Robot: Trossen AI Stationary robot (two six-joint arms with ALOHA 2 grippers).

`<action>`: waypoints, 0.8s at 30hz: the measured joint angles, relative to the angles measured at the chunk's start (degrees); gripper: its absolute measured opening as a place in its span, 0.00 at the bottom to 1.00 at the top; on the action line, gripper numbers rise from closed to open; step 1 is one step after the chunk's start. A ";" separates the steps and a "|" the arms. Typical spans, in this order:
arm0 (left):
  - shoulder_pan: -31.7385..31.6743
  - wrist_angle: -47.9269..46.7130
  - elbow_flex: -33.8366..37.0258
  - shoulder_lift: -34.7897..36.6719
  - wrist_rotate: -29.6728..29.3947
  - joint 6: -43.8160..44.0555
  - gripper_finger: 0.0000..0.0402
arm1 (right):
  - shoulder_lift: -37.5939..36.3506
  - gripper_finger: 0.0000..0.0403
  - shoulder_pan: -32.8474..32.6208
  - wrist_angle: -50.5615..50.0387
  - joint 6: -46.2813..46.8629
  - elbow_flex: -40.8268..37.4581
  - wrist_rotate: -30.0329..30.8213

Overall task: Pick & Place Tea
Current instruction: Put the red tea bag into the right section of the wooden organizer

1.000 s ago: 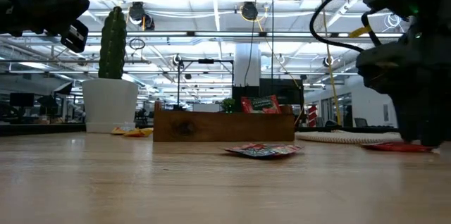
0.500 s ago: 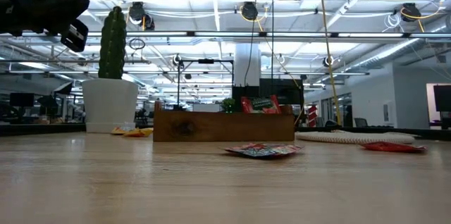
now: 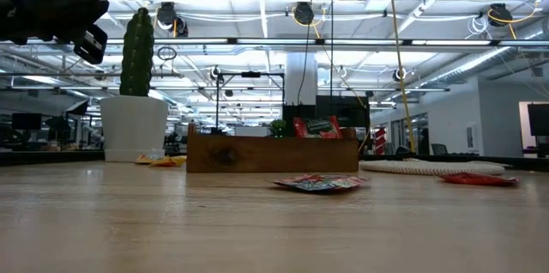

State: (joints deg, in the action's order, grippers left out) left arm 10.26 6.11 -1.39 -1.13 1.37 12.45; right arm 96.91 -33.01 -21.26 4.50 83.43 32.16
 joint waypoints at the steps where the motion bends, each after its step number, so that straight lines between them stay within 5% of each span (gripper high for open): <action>1: 0.00 0.11 0.00 0.00 0.00 0.00 0.14 | 2.01 0.45 1.01 -11.21 4.39 4.99 0.69; 6: 0.00 0.06 0.00 0.02 0.00 0.00 0.14 | 9.60 0.55 10.73 -50.89 36.26 15.58 -18.70; 10: 0.00 0.06 0.00 0.01 0.00 0.00 0.14 | 11.26 0.61 15.99 -64.05 47.61 9.95 -21.94; 16: 0.00 -0.05 0.00 0.00 0.00 0.00 0.14 | 7.85 0.61 18.12 -51.84 50.35 -4.66 -23.23; 24: 0.00 0.02 0.00 0.00 0.00 0.00 0.14 | 4.90 0.61 17.71 -26.44 54.03 -21.03 -33.92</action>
State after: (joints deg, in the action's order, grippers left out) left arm 10.26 6.13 -1.39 -1.13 1.37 12.45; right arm 101.81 -15.30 -47.70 58.53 62.40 -1.76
